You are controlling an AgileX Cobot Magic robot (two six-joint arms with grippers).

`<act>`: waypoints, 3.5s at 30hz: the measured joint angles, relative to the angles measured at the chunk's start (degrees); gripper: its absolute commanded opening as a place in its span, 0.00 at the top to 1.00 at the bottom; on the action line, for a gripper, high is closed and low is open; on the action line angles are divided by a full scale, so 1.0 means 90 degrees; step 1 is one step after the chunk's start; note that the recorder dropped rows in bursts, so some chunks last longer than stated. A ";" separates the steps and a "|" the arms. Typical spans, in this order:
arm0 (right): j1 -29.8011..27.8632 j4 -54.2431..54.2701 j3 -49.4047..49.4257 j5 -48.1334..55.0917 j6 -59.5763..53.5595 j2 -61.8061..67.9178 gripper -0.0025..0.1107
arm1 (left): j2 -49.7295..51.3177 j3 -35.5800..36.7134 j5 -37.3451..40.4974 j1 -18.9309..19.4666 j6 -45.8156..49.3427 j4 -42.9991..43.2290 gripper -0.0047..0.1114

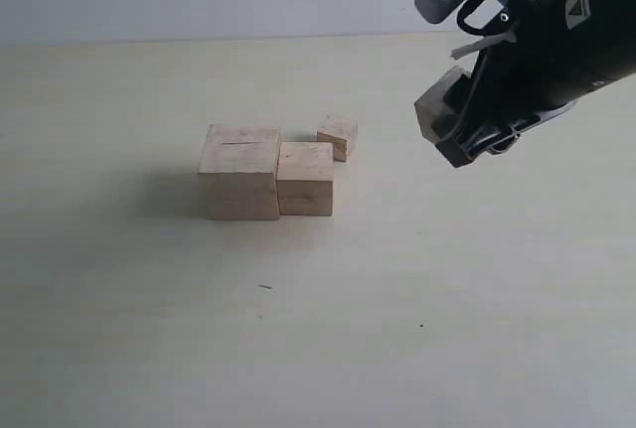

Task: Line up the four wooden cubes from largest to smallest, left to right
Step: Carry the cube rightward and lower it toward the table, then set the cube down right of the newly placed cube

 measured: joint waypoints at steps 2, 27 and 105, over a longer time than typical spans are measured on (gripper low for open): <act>0.0000 0.0000 0.0061 -0.0104 -0.0384 0.0000 0.98 | 0.0000 0.0000 0.0000 0.0000 0.0000 0.0000 0.96; -0.1490 0.2730 0.0090 -0.2278 -0.1870 0.2277 0.98 | 0.0000 0.0000 0.0000 0.0000 0.0000 0.0000 0.96; -0.2088 0.6956 -0.1968 0.1425 -1.1758 0.4931 0.86 | 0.0000 0.0000 0.0000 0.0000 0.0000 0.0000 0.96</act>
